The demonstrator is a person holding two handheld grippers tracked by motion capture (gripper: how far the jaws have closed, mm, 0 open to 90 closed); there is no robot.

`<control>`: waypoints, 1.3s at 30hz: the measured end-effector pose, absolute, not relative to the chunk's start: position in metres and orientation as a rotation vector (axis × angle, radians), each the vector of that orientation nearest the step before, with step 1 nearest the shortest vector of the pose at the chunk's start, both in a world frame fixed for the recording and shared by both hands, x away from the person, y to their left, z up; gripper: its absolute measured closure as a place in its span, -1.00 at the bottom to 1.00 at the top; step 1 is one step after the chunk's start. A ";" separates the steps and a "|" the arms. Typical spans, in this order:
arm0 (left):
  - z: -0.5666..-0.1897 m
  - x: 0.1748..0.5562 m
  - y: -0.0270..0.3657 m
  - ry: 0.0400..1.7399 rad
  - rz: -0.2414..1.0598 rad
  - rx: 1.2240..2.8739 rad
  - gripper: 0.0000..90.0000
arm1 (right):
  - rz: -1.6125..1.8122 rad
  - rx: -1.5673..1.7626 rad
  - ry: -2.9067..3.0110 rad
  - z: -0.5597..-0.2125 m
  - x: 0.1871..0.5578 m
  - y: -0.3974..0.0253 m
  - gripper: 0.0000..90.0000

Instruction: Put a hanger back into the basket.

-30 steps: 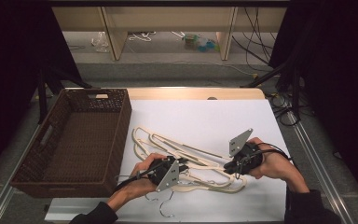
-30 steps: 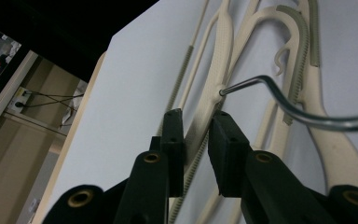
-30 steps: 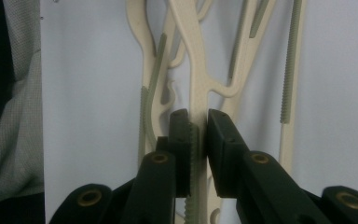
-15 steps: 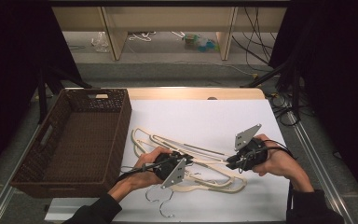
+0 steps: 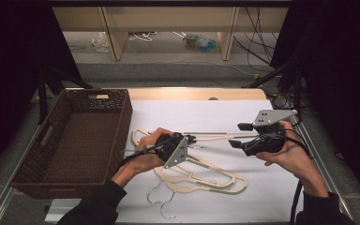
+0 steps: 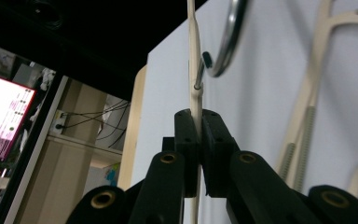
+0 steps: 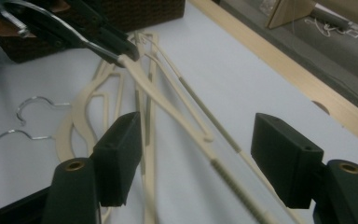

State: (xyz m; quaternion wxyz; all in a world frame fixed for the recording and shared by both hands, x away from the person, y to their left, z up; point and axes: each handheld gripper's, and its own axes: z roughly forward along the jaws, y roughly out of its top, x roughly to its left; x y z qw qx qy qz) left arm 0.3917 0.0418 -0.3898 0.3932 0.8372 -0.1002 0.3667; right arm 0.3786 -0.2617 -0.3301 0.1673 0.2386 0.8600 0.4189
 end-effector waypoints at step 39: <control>-0.303 0.383 0.125 0.500 0.306 1.980 0.91 | 1.129 0.736 2.621 -0.416 0.343 -0.248 -0.35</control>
